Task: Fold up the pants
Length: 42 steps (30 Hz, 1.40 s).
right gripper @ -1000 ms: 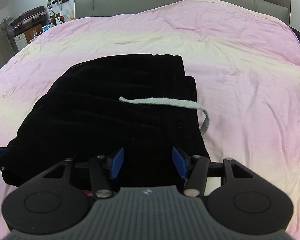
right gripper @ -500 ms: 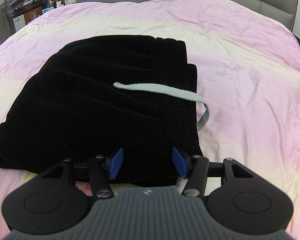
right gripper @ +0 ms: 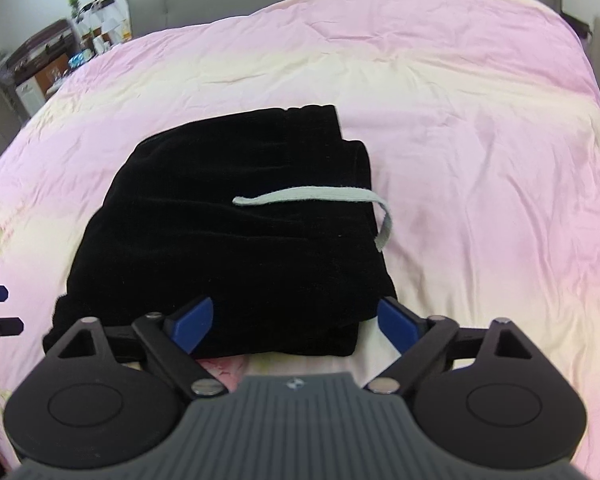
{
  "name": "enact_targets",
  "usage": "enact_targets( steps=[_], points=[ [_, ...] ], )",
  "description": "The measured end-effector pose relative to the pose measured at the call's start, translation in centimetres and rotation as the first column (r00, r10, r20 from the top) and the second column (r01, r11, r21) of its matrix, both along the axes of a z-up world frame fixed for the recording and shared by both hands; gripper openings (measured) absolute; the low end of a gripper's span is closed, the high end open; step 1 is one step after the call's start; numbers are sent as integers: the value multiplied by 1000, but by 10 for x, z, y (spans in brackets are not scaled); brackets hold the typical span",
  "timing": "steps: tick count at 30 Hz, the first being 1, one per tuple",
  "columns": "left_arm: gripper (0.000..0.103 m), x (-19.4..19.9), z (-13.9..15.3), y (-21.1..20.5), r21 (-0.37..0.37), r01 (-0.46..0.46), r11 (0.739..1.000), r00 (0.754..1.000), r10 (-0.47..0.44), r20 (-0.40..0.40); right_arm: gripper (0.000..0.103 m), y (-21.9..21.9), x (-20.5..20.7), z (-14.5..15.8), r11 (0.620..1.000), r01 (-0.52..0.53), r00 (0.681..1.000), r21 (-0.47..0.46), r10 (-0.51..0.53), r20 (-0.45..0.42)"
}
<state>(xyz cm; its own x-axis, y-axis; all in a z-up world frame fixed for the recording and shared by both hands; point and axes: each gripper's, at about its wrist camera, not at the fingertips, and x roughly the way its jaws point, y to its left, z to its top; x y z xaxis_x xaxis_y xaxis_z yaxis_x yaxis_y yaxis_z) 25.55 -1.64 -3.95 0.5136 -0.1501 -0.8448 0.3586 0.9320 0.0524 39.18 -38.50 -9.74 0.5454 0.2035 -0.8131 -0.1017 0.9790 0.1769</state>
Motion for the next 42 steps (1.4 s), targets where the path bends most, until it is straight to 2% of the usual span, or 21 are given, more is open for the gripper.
enact_targets(
  steps=[3,6,9,13,16,19,24,26,28,30,31,34,36,38,42],
  points=[
    [76,22,8,3,-89,-11,996,1000,11,-1,91,-16,8,-1,995,69,997,72,-66,-41],
    [76,49,7,10,-195,-37,980,999,32,-27,92,-32,24,-5,988,100,992,119,-90,-87],
    [78,81,-1,19,-289,-68,955,996,48,-75,92,-42,44,-12,985,93,988,147,-73,-135],
    [80,120,-23,33,-393,-158,906,983,109,-145,92,-60,70,-24,972,110,982,208,-75,-172],
    [80,141,-45,41,-443,-209,872,969,124,-214,92,-72,92,-42,950,125,976,287,-65,-210],
    [80,155,-70,43,-459,-241,855,956,126,-266,92,-80,111,-69,916,143,965,374,-45,-259],
    [91,167,-99,52,-553,-280,785,937,97,-335,91,-85,132,-118,857,172,945,486,-5,-327],
    [92,172,-107,53,-571,-286,770,932,84,-353,91,-85,136,-126,842,160,948,515,13,-317],
    [91,176,-111,52,-581,-279,764,933,72,-353,91,-83,141,-131,844,135,953,519,33,-301],
    [83,178,-111,51,-587,-279,760,933,69,-354,84,-76,143,-130,847,116,957,518,45,-287],
    [81,178,-109,50,-584,-284,761,932,76,-354,76,-74,144,-128,848,106,959,519,51,-280],
    [68,173,-102,48,-573,-291,766,932,91,-352,70,-66,142,-119,874,86,963,478,50,-265],
    [57,171,-94,45,-563,-296,772,932,105,-346,67,-61,139,-110,890,75,967,450,45,-249],
    [51,168,-86,42,-554,-292,780,937,116,-331,61,-55,137,-99,905,67,972,420,37,-233],
    [45,157,-63,40,-549,-264,793,950,116,-288,52,-45,129,-67,922,62,981,383,14,-193]
  ],
)
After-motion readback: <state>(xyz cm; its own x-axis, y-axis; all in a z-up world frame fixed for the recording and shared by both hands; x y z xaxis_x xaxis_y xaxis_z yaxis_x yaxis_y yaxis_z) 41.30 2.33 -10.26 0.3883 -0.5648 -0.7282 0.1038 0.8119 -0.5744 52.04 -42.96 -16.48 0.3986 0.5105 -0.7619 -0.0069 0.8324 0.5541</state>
